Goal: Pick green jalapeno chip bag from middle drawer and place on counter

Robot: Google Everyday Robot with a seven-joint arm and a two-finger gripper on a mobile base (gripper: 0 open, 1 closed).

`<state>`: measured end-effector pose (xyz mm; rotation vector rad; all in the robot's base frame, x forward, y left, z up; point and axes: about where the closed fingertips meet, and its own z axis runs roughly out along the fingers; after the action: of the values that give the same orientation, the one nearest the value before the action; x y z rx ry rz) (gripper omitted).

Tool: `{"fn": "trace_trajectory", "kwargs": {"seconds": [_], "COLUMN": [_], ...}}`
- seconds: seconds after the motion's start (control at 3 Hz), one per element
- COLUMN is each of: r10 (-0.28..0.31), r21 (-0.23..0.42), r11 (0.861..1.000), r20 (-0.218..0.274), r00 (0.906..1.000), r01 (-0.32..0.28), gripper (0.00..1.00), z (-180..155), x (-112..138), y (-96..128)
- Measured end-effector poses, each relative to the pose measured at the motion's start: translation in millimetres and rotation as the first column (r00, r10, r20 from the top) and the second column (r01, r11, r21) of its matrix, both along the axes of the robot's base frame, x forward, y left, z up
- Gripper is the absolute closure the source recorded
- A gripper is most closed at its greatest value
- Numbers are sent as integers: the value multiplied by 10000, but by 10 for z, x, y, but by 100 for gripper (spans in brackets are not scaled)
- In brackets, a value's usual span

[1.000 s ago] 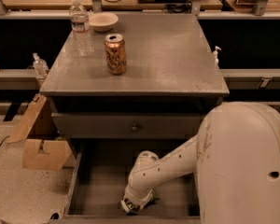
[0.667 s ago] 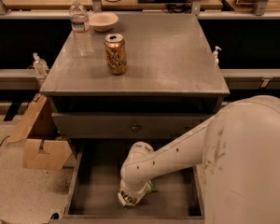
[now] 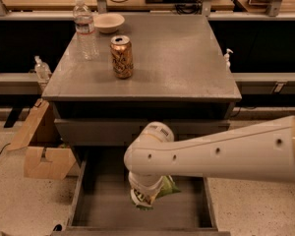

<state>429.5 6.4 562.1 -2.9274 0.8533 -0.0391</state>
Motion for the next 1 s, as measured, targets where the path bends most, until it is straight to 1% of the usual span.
{"fn": "trace_trajectory", "kwargs": {"seconds": [0.33, 0.67, 1.0], "r10": [-963, -2146, -2798], "r21": [392, 1035, 964], "r11": [9948, 9736, 9591], "r20": [519, 1087, 1794], "r00": [9940, 9706, 9432], "r01": [943, 2036, 2662], "gripper": [100, 100, 100], "z": [838, 1534, 2092], "x": [-128, -198, -346], "y": [-202, -534, -692]}}
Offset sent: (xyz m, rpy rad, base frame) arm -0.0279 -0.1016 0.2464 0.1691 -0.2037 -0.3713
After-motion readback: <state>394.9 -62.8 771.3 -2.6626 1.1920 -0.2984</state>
